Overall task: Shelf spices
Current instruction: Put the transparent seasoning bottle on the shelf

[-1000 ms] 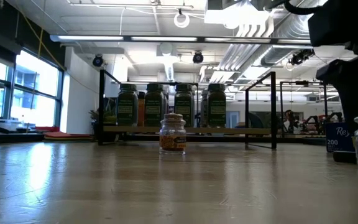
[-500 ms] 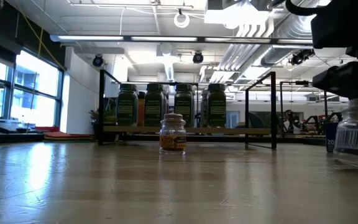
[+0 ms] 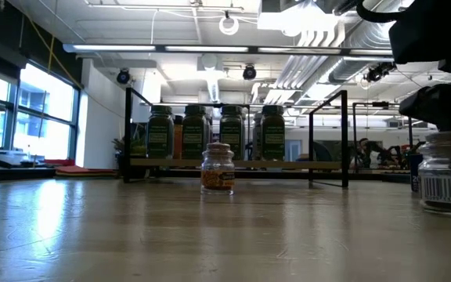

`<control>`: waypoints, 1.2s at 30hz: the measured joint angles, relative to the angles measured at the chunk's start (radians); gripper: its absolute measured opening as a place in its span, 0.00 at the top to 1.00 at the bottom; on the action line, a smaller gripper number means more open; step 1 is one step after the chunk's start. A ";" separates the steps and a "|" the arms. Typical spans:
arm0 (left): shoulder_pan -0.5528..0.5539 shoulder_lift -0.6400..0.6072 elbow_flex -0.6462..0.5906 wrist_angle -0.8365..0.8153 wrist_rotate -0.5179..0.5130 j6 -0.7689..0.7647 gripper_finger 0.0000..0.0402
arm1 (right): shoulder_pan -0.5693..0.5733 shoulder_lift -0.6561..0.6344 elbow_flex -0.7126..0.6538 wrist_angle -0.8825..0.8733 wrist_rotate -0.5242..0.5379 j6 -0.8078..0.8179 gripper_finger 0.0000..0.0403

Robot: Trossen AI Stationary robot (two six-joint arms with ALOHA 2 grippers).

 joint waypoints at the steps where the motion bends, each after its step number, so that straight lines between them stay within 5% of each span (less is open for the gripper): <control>1: 0.000 0.000 0.000 0.000 0.004 0.000 0.44 | -0.006 0.000 0.000 0.001 0.007 0.006 0.28; 15: 0.000 0.000 0.000 -0.002 0.050 0.002 0.44 | -0.044 0.083 0.000 0.074 0.044 0.006 0.26; 29: 0.003 0.000 0.000 -0.002 0.047 0.019 0.44 | -0.055 0.083 0.022 0.081 0.034 0.071 0.55; 36: 0.004 0.000 0.000 -0.002 0.043 0.027 0.44 | -0.122 0.058 0.098 -0.050 0.022 0.078 0.57</control>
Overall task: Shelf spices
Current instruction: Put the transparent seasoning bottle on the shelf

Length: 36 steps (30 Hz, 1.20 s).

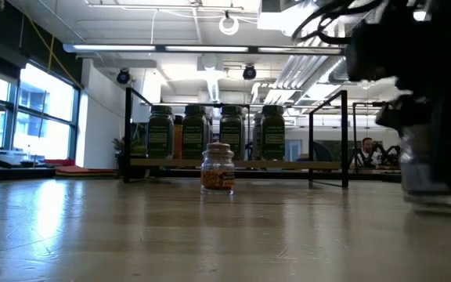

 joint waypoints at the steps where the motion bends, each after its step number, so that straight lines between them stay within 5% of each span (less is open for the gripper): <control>1: 0.000 0.000 0.000 0.000 0.000 0.000 0.44 | -0.022 -0.010 0.032 -0.047 0.002 -0.023 0.57; 11: 0.000 0.000 0.000 0.000 -0.008 0.001 0.44 | -0.373 -0.090 0.435 -0.452 0.085 -0.610 0.57; 16: 0.000 0.000 0.000 0.000 -0.009 0.001 0.44 | -0.635 -0.095 0.590 -0.559 -0.004 -0.877 0.57; 25: 0.000 0.000 0.000 0.002 -0.031 -0.010 0.44 | -0.983 -0.092 0.527 -0.527 -0.141 -1.226 0.57; 36: 0.028 0.000 0.000 0.005 -0.052 -0.031 0.44 | -1.076 -0.071 0.366 -0.292 -0.199 -1.403 0.57</control>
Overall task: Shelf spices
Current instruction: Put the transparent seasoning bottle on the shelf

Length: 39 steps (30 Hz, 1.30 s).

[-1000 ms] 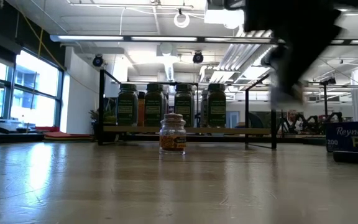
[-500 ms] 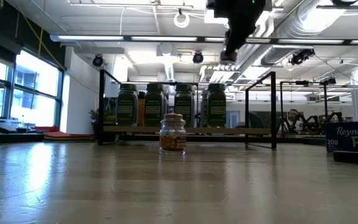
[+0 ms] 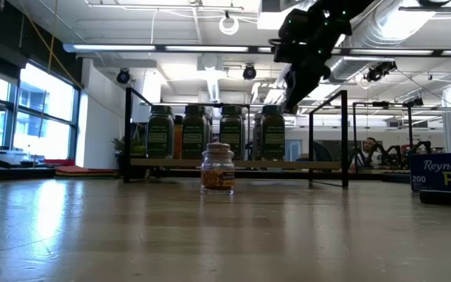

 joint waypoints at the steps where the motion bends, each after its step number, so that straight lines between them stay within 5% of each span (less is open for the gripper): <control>1: 0.006 0.000 0.000 0.001 0.000 -0.005 0.44 | -0.007 0.012 -0.001 -0.001 -0.001 -0.019 0.57; 23: 0.063 0.000 0.000 0.004 0.055 -0.024 0.44 | -0.069 0.212 0.017 -0.030 -0.002 -0.067 0.56; 39: 0.063 0.000 0.000 0.004 0.055 -0.024 0.44 | -0.088 0.222 0.017 -0.013 0.034 -0.058 0.48</control>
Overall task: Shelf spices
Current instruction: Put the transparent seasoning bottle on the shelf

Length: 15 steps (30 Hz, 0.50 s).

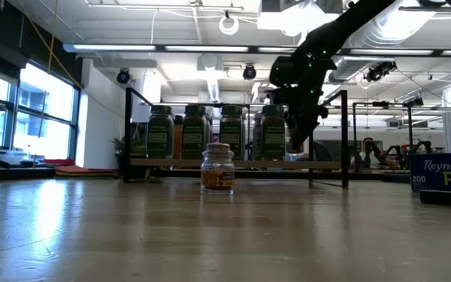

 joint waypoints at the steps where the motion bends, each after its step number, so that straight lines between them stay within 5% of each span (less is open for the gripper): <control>1: 0.000 0.000 0.000 0.000 0.000 0.000 0.44 | 0.000 0.000 0.000 0.000 0.006 0.013 0.48; 15: 0.000 0.000 0.000 0.001 0.009 0.000 0.44 | -0.029 0.000 0.002 0.014 0.010 0.066 0.34</control>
